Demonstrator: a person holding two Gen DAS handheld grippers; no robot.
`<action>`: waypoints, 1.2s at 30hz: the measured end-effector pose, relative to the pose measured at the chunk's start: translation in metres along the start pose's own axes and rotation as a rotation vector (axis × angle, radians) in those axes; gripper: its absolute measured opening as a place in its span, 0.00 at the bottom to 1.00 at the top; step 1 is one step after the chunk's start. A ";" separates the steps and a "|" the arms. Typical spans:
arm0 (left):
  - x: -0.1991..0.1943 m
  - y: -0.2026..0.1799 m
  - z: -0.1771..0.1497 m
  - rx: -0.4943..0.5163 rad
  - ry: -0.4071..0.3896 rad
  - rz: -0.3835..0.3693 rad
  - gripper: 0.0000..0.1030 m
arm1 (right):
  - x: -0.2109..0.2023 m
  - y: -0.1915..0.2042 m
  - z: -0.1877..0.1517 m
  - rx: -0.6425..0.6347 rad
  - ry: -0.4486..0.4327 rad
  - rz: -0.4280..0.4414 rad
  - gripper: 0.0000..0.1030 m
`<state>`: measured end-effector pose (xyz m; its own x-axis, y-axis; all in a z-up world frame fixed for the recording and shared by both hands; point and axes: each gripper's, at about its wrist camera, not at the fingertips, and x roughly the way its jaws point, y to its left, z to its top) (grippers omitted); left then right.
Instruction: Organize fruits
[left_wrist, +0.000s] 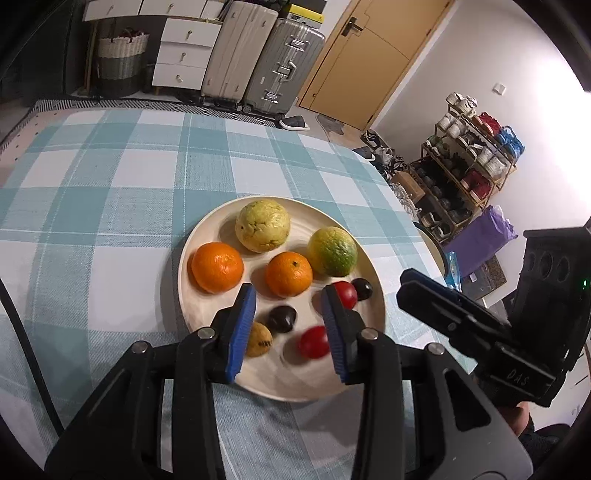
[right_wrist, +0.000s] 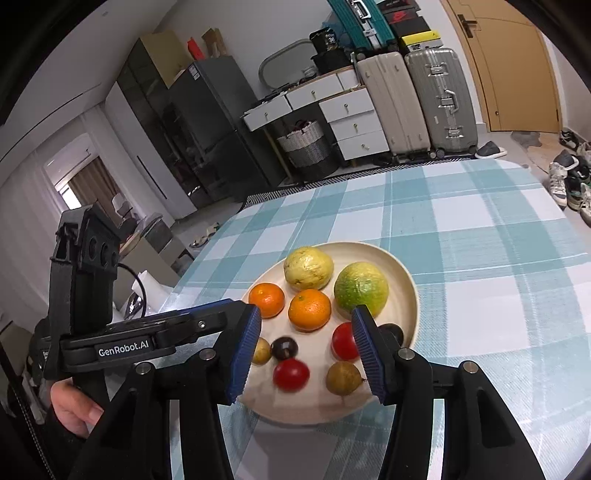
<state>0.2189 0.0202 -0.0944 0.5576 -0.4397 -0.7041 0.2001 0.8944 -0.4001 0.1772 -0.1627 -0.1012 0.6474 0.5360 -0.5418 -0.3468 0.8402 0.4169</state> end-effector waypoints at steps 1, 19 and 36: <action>-0.004 -0.003 -0.002 0.010 -0.008 0.006 0.35 | -0.003 0.000 0.000 0.003 -0.005 0.000 0.52; -0.097 -0.048 -0.027 0.135 -0.229 0.144 0.84 | -0.070 0.032 -0.012 -0.063 -0.158 -0.034 0.83; -0.157 -0.059 -0.087 0.131 -0.476 0.307 0.99 | -0.113 0.060 -0.048 -0.217 -0.356 -0.095 1.00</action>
<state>0.0495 0.0291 -0.0111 0.9005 -0.1005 -0.4231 0.0534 0.9911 -0.1218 0.0508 -0.1684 -0.0500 0.8640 0.4260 -0.2684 -0.3849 0.9025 0.1933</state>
